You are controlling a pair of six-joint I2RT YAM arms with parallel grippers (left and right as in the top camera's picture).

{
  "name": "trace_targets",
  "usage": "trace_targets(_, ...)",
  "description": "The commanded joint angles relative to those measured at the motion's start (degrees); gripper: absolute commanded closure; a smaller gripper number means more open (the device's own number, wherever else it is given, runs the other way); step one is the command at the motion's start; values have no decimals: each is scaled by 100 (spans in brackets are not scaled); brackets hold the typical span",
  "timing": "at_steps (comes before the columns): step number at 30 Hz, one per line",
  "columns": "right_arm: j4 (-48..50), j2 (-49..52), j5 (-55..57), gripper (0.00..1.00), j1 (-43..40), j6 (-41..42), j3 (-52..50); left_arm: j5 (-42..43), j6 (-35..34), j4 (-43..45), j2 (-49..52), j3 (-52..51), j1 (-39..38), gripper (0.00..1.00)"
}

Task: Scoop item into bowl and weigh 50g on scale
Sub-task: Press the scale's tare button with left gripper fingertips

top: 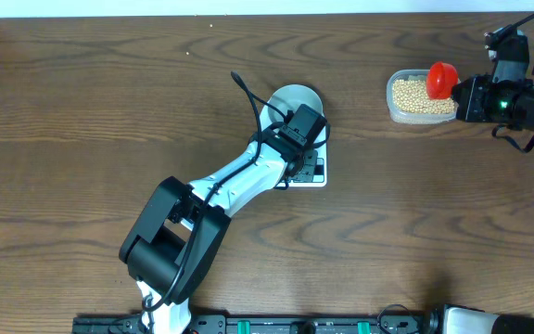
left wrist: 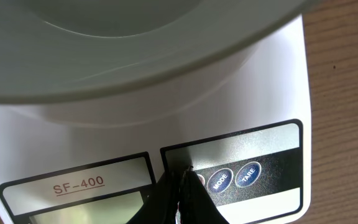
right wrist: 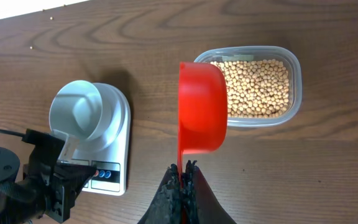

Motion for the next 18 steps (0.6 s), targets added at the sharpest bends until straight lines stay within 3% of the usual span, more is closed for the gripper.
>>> trace_targets(1, -2, 13, -11, 99, -59, -26, -31, 17, 92, -22, 118, -46, -4, 93)
trace_targets(18, 9, 13, -9, 99, -59, -26, -31, 122, 94, -33, 122, -116, -4, 93)
